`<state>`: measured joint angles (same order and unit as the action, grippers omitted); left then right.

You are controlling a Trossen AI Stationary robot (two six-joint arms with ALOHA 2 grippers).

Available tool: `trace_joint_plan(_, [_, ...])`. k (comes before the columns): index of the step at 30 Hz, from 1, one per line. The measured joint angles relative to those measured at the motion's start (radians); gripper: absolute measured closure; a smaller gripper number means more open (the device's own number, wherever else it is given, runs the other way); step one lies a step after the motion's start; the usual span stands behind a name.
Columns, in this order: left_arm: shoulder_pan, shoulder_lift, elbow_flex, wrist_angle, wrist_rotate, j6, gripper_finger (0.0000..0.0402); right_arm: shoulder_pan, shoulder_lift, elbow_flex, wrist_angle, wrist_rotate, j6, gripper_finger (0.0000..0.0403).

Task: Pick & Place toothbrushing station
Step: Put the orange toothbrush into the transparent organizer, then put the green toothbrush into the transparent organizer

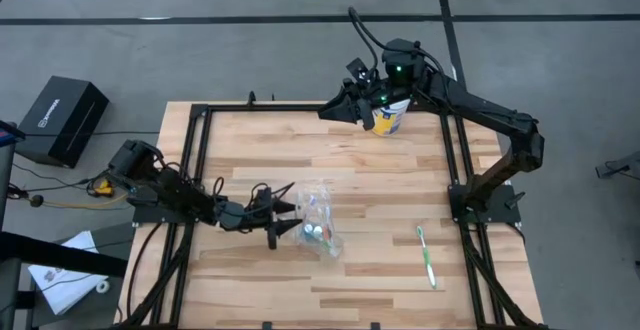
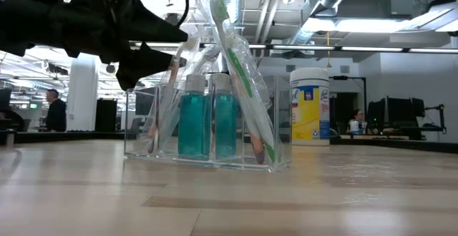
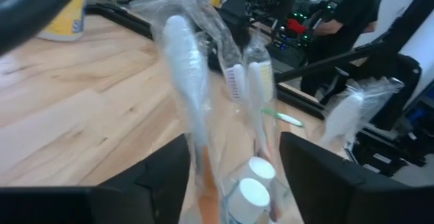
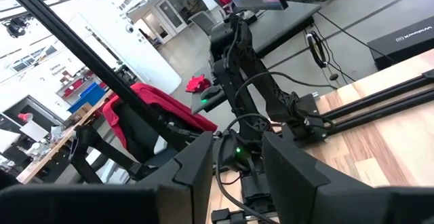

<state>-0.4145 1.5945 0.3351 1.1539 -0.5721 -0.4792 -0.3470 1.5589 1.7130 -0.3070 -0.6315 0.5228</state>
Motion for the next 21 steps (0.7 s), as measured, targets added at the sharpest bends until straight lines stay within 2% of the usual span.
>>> trace_joint_plan(9, [0.035,0.000,0.000,-0.001,-0.057,0.003,0.0135,0.000,0.000,0.000,0.000,-0.024,0.000,0.0284])
trace_joint_plan(21, [0.059,-0.005,0.000,0.004,-0.084,0.035,0.0132,0.000,0.000,0.000,0.002,-0.026,0.000,0.0284])
